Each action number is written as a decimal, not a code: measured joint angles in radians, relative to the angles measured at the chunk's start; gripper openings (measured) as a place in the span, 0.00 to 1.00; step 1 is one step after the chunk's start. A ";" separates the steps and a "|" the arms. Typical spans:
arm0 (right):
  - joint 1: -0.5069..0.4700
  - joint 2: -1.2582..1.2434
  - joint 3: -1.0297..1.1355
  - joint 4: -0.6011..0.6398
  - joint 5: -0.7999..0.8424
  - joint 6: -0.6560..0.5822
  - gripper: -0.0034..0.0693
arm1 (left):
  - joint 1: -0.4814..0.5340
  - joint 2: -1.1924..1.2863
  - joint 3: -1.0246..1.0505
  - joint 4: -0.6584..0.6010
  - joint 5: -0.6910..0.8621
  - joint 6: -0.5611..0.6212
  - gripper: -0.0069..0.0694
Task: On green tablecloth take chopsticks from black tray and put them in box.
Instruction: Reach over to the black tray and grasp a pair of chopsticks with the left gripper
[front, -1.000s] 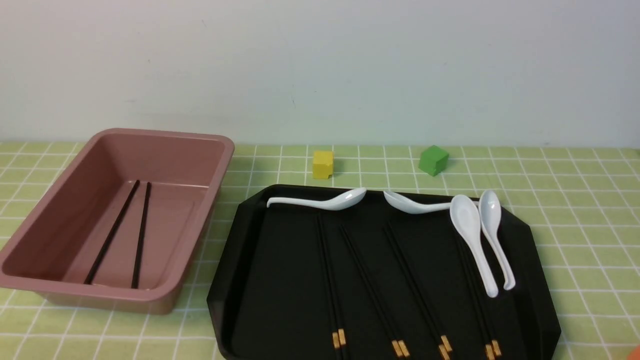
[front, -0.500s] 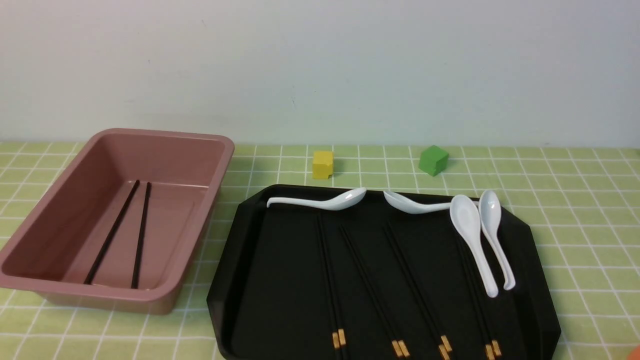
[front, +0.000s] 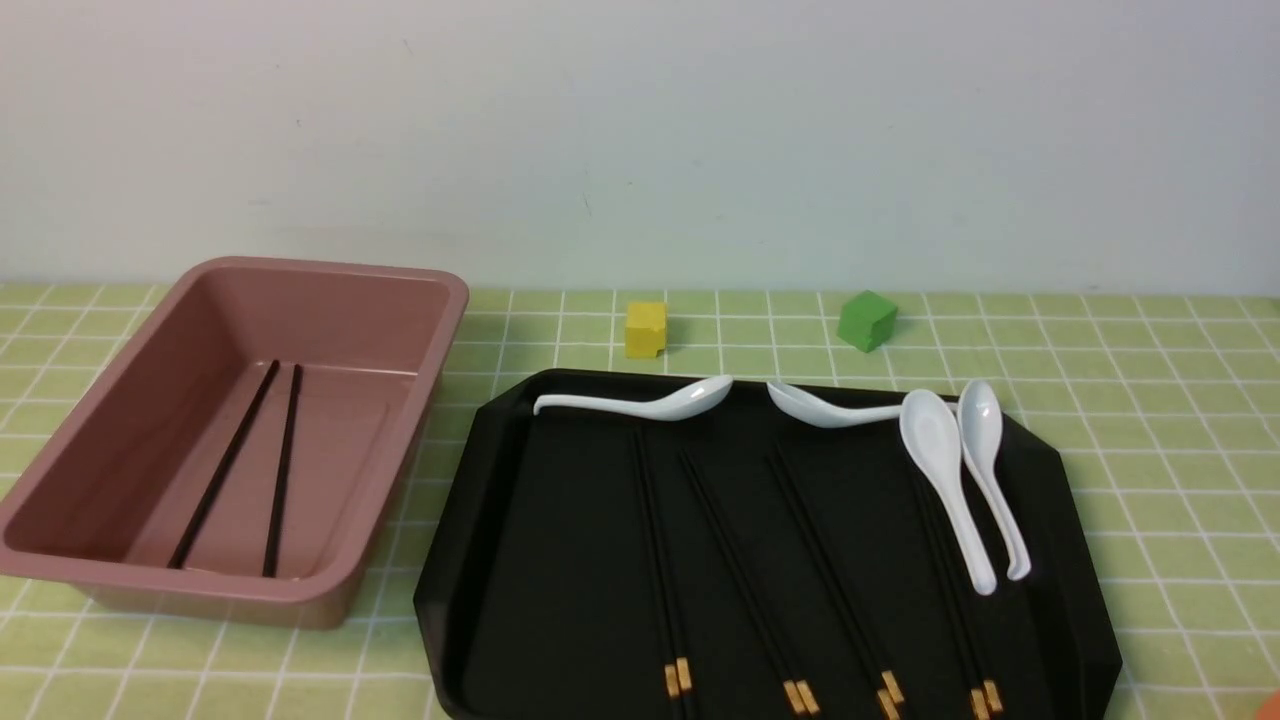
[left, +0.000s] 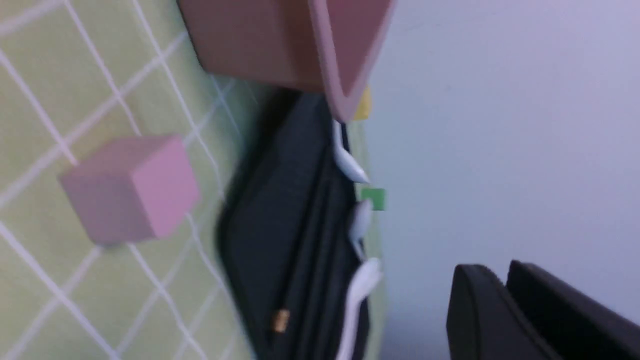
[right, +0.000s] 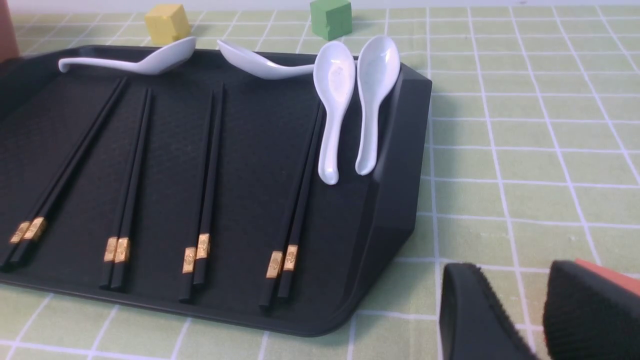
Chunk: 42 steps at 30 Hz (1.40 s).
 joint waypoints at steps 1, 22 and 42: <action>0.000 0.000 0.000 0.000 0.000 0.000 0.38 | 0.000 0.000 0.000 -0.029 -0.007 -0.001 0.22; 0.000 0.000 0.000 0.000 0.000 0.000 0.38 | 0.000 0.210 -0.370 -0.029 0.131 0.338 0.13; 0.000 0.000 0.000 0.000 0.000 0.000 0.38 | -0.185 1.182 -0.813 0.340 0.715 0.366 0.09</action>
